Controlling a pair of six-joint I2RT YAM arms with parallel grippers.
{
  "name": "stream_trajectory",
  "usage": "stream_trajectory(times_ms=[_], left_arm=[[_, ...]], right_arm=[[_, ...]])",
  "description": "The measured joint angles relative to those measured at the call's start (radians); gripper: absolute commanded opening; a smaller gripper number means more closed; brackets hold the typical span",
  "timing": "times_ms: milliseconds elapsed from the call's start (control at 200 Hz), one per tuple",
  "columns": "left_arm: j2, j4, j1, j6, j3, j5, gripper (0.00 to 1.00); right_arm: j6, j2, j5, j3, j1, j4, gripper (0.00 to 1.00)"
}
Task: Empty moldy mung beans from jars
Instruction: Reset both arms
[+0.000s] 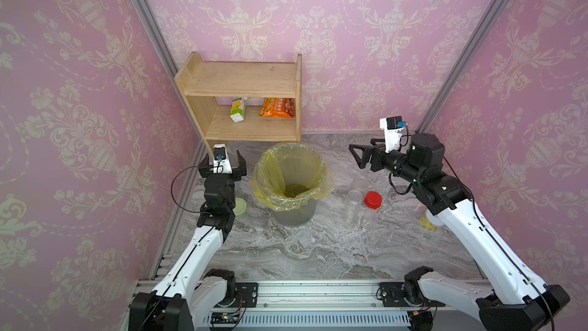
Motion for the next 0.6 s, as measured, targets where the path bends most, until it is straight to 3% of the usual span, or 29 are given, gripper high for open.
stream_trajectory(times_ms=[140, 340, 470, 600], left_arm=[[-0.066, -0.056, -0.021, -0.05, -0.024, 0.047, 0.99], [-0.082, -0.064, -0.026, -0.097, -0.184, 0.081, 0.99], [-0.067, -0.03, -0.029, -0.102, -0.243, 0.084, 0.99], [-0.033, 0.021, -0.029, -0.102, -0.284, 0.085, 0.99]], right_arm=[[-0.063, -0.159, 0.121, -0.158, -0.004, 0.039, 1.0], [-0.127, -0.331, 0.354, -0.615, -0.015, 0.249, 1.0], [-0.122, -0.233, 0.437, -0.818, -0.102, 0.392, 1.0], [-0.122, -0.027, 0.481, -0.846, -0.193, 0.528, 1.0]])
